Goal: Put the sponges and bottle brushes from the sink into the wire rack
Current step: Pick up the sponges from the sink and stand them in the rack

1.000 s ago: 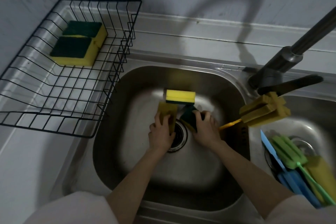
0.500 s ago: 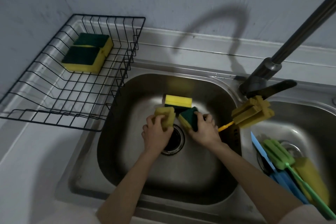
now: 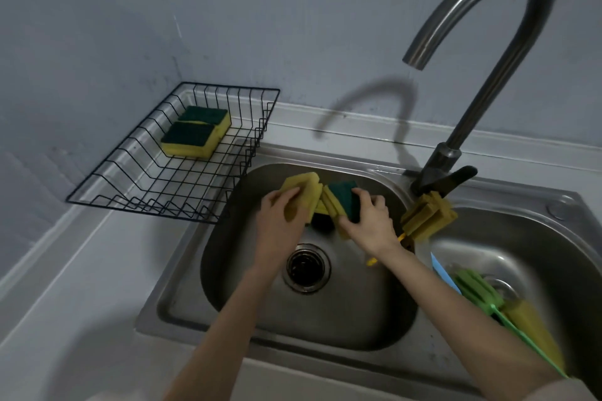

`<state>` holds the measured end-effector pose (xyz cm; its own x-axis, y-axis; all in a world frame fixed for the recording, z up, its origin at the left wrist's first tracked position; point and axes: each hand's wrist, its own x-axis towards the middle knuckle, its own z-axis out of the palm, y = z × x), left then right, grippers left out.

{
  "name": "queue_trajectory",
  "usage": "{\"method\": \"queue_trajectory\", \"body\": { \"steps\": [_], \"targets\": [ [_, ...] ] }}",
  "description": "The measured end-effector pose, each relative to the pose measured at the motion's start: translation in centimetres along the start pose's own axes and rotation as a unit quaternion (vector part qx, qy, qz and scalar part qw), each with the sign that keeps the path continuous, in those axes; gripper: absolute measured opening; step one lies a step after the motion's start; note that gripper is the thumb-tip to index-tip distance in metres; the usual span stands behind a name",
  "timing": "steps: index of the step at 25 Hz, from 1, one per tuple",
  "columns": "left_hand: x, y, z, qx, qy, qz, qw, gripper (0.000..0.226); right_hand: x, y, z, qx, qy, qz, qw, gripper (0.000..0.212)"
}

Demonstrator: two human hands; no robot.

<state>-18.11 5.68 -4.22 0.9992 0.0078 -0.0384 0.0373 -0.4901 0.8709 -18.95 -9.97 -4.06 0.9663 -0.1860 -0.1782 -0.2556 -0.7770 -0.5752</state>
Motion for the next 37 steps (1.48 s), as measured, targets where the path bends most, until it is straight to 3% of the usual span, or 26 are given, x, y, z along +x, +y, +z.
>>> {"method": "queue_trajectory", "body": {
  "steps": [5, 12, 19, 24, 29, 34, 37],
  "targets": [
    [-1.8, 2.7, -3.0, -0.03, 0.041, 0.064, 0.997, 0.036, -1.7, -2.0, -2.5, 0.052, 0.054, -0.055, 0.996, 0.063],
    [-2.8, 3.6, -7.6, -0.021, 0.093, 0.107, 0.99, 0.036, -2.9, -5.2, -3.2, 0.034, 0.054, -0.107, 0.992, 0.061],
    [-1.8, 0.7, -14.4, 0.01, 0.162, 0.084, 0.983, 0.037, -1.8, -11.9, -1.1, 0.027, 0.051, -0.167, 0.984, 0.061],
    [-0.2, -1.1, -18.7, -0.045, 0.215, 0.053, 0.974, 0.035, 0.0, -17.0, 1.2, 0.026, 0.036, -0.208, 0.977, 0.061],
    [3.5, -2.8, -21.3, -0.172, 0.17, -0.066, 0.968, 0.043, 2.1, -21.3, 3.6, 0.02, 0.026, -0.231, 0.972, 0.062],
    [5.3, -3.5, -22.1, -0.207, 0.107, -0.091, 0.968, 0.051, 4.1, -22.8, 4.8, 0.006, 0.032, -0.229, 0.973, 0.062],
    [5.4, -3.9, -21.8, -0.156, 0.097, -0.076, 0.98, 0.064, 4.9, -23.1, 5.4, -0.001, 0.025, -0.222, 0.975, 0.063]
  ]
}}
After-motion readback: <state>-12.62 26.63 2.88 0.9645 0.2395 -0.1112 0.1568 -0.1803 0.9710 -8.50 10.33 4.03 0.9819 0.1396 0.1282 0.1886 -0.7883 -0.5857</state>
